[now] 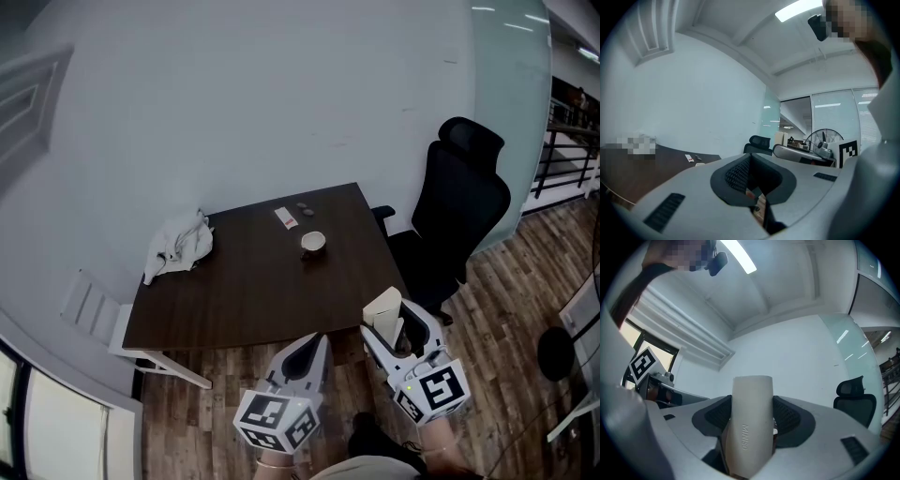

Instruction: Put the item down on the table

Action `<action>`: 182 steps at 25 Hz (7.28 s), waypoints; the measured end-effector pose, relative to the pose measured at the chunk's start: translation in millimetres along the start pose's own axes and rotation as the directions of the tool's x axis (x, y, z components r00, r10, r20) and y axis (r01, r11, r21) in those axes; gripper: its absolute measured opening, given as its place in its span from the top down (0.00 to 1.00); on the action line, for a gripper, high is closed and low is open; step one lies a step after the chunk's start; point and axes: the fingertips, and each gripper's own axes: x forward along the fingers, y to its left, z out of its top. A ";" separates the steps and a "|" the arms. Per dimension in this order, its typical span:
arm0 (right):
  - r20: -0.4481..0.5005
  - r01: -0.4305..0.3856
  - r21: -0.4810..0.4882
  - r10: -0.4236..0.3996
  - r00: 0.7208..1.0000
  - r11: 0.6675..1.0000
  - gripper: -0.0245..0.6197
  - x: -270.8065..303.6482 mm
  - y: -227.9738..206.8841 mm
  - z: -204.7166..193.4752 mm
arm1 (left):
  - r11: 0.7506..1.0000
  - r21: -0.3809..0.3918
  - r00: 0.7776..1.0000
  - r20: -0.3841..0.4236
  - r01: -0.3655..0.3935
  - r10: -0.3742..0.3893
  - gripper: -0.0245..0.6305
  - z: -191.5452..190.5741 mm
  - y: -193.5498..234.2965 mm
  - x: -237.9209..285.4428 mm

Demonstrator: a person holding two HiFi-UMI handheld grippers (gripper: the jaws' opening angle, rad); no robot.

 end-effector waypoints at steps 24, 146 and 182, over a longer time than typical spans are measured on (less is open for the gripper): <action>-0.124 -0.149 -0.030 0.144 0.982 0.988 0.53 124.4 -86.5 -61.8 | 0.994 -0.016 0.994 -0.001 -0.108 0.108 0.94 12.3 70.5 124.2; -0.892 -0.583 0.048 0.297 0.340 0.811 0.53 318.6 -51.1 -440.5 | 0.973 -0.088 0.974 -0.095 -0.214 0.206 0.94 9.0 277.4 132.2; -0.462 -0.239 0.042 0.231 0.856 0.970 0.78 294.8 -52.2 -213.9 | 0.981 -0.041 0.982 -0.018 -0.190 0.190 0.94 34.9 235.9 121.8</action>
